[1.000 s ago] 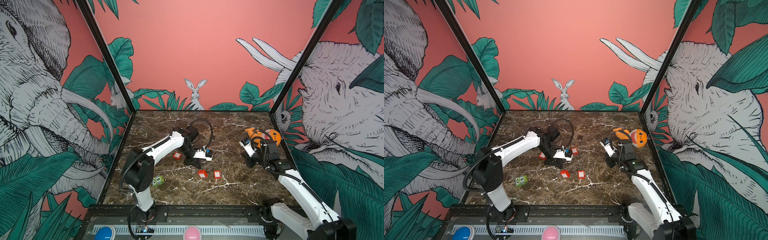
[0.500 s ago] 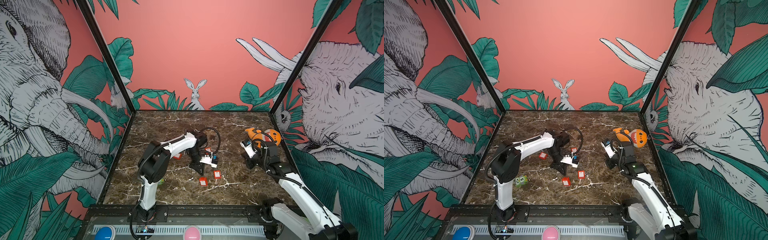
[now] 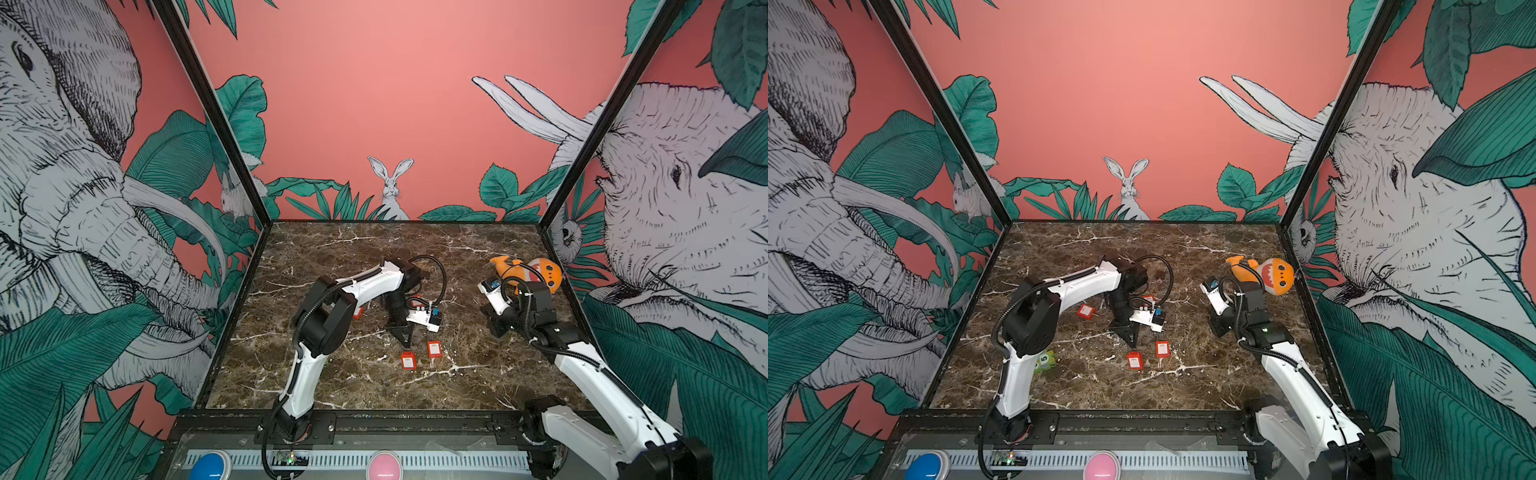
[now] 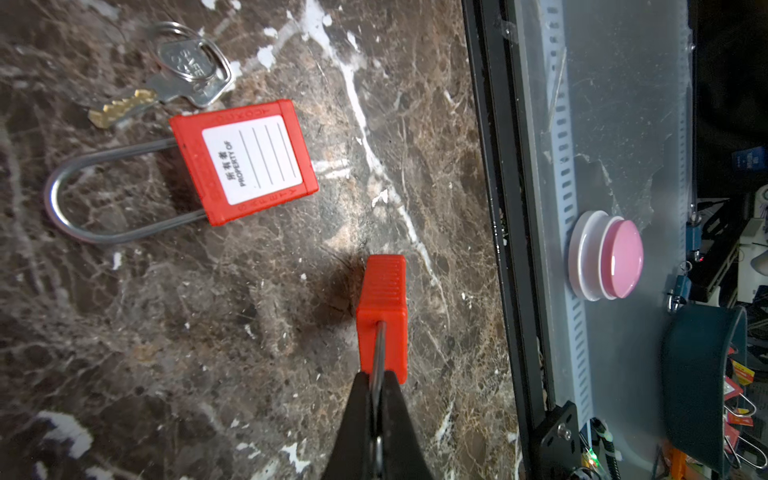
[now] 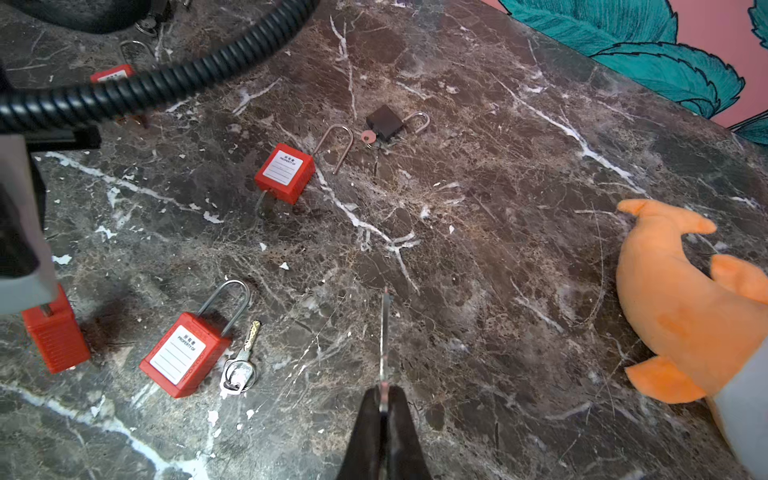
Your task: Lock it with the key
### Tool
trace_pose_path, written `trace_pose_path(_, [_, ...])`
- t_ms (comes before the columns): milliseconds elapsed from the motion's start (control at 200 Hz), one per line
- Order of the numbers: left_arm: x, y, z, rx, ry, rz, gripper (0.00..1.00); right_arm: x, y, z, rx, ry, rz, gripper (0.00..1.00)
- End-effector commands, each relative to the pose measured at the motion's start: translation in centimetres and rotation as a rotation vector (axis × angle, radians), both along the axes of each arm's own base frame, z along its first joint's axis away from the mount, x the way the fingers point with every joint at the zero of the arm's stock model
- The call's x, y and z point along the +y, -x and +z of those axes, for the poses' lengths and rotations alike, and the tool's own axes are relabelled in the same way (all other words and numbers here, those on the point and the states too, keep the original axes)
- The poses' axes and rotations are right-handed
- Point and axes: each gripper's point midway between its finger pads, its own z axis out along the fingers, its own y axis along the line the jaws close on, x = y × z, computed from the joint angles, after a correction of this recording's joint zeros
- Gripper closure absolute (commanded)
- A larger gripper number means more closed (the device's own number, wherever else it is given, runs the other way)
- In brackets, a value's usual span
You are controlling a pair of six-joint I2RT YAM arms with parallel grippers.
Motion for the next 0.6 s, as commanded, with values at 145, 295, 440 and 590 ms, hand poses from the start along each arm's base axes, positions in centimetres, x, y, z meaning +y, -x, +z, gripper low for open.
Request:
trace_pose_path(145, [-0.5, -2.7, -1.5, -0.134, -0.026, -0.017, 0.98, 0.6, -0.3, 0.3, -0.025, -0.059, -0.009, 1.00])
trace_pose_path(295, [-0.5, -3.1, -2.3, -0.134, -0.041, -0.038, 0.91, 0.8, -0.5, 0.1, -0.019, -0.073, -0.016, 1.00])
trace_pose_path(440, [-0.7, -3.7, -2.8, -0.156, -0.038, -0.045, 0.85, 0.9, -0.6, 0.0, -0.010, -0.074, -0.016, 1.00])
trace_pose_path(590, [-0.7, -4.0, -3.3, -0.168, -0.043, -0.056, 0.80, 1.2, -0.8, -0.2, -0.002, -0.082, -0.012, 1.00])
